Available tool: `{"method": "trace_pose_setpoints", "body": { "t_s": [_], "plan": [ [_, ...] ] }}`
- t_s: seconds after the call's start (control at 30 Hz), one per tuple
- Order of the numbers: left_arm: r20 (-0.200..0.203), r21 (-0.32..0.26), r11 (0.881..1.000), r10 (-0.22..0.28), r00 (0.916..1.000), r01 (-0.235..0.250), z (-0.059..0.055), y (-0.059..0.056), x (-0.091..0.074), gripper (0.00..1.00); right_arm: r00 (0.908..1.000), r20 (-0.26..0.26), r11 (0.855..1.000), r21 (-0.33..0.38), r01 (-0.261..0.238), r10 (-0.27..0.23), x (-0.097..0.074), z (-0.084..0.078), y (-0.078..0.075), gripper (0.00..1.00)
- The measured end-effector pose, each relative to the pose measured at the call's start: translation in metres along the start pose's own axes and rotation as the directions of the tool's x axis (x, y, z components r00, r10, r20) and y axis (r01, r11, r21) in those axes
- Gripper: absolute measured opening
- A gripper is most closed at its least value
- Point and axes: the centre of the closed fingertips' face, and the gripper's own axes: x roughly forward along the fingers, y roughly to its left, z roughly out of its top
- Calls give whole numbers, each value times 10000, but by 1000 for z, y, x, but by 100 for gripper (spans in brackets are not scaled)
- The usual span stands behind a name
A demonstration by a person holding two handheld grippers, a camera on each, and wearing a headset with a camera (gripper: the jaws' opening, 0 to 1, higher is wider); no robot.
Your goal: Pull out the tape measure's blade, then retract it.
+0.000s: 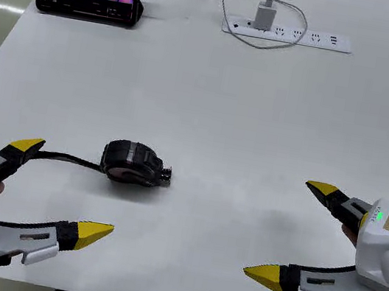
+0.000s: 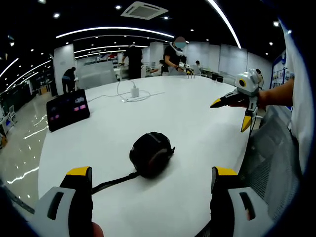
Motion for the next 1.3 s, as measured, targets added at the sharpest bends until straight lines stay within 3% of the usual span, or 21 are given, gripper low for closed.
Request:
{"method": "trace_pose_setpoints", "body": {
  "t_s": [0.53,1.3],
  "plan": [
    [-234,622,9981,-6,9997,20,-5,5,-8,99,9993,-29,9991,191,375,-374,-12,-11,-2,99],
    [-258,704,9974,-113,9996,131,-6,4,-9,99,9995,-169,9996,97,279,-277,-12,-13,3,99]
  ]
}}
